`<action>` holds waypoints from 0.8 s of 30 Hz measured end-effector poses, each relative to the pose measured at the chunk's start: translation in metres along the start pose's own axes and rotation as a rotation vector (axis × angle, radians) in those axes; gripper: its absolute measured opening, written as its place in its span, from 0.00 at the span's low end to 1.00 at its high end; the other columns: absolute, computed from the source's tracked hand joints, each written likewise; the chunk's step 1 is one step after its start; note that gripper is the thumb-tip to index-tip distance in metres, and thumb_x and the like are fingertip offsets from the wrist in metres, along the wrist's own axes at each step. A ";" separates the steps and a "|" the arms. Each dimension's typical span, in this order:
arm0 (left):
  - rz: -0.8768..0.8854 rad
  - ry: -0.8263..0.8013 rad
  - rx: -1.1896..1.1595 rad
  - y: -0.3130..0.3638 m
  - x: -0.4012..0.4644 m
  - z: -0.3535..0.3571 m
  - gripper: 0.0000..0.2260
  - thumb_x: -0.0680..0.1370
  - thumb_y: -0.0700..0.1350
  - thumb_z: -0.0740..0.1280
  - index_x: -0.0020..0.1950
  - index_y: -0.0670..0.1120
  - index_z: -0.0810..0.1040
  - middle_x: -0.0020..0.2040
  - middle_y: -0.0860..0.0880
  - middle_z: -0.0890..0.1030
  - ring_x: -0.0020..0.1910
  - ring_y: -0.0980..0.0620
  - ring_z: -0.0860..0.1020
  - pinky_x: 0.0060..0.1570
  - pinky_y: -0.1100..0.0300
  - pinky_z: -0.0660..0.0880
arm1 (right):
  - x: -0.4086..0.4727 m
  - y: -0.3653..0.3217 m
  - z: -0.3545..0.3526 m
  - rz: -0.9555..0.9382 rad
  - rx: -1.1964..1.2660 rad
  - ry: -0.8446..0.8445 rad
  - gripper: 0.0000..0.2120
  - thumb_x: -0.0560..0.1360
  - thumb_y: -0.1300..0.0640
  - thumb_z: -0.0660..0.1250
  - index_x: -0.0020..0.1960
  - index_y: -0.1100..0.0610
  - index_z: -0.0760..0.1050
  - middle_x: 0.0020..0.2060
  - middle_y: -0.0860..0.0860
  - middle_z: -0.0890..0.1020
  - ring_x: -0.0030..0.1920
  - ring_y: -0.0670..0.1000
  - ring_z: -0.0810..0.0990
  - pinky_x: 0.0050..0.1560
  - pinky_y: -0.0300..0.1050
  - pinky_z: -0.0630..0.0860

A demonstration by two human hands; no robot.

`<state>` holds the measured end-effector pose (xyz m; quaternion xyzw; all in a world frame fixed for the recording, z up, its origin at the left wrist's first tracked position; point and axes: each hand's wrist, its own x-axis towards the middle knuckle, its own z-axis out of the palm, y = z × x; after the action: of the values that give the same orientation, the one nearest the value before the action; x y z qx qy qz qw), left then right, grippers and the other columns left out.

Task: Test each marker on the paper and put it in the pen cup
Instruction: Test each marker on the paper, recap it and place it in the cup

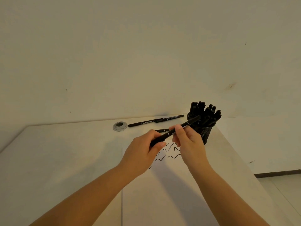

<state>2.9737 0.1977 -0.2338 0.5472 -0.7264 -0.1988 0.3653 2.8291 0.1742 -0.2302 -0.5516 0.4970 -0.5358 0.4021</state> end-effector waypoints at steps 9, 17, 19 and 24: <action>0.098 -0.084 0.164 0.004 -0.012 -0.006 0.12 0.80 0.52 0.52 0.39 0.54 0.70 0.27 0.55 0.68 0.26 0.55 0.66 0.28 0.61 0.59 | -0.016 -0.003 0.012 0.005 -0.014 -0.101 0.15 0.79 0.52 0.57 0.35 0.55 0.73 0.21 0.44 0.73 0.24 0.41 0.68 0.25 0.31 0.65; -0.202 -0.088 -0.078 -0.051 -0.029 -0.026 0.16 0.81 0.50 0.54 0.35 0.50 0.72 0.26 0.56 0.75 0.26 0.58 0.69 0.32 0.64 0.66 | -0.005 0.002 -0.030 -0.062 -0.071 0.178 0.13 0.77 0.52 0.60 0.34 0.52 0.71 0.24 0.47 0.73 0.24 0.41 0.69 0.25 0.29 0.65; -0.145 -0.061 0.099 -0.057 -0.031 -0.024 0.15 0.81 0.50 0.53 0.39 0.50 0.73 0.32 0.63 0.79 0.30 0.59 0.73 0.34 0.68 0.68 | -0.013 0.014 -0.021 -0.025 -0.122 0.051 0.09 0.74 0.54 0.66 0.34 0.51 0.73 0.23 0.47 0.76 0.25 0.41 0.72 0.26 0.30 0.68; -0.168 -0.108 0.323 -0.068 -0.032 0.005 0.17 0.79 0.56 0.47 0.52 0.49 0.71 0.50 0.50 0.80 0.48 0.49 0.75 0.48 0.49 0.73 | -0.030 0.048 0.005 0.174 -0.064 -0.172 0.05 0.73 0.60 0.67 0.38 0.55 0.76 0.27 0.50 0.82 0.28 0.44 0.79 0.28 0.30 0.70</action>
<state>3.0187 0.2049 -0.2936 0.6461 -0.7191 -0.1384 0.2151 2.8309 0.1941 -0.2829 -0.5627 0.5236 -0.4335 0.4704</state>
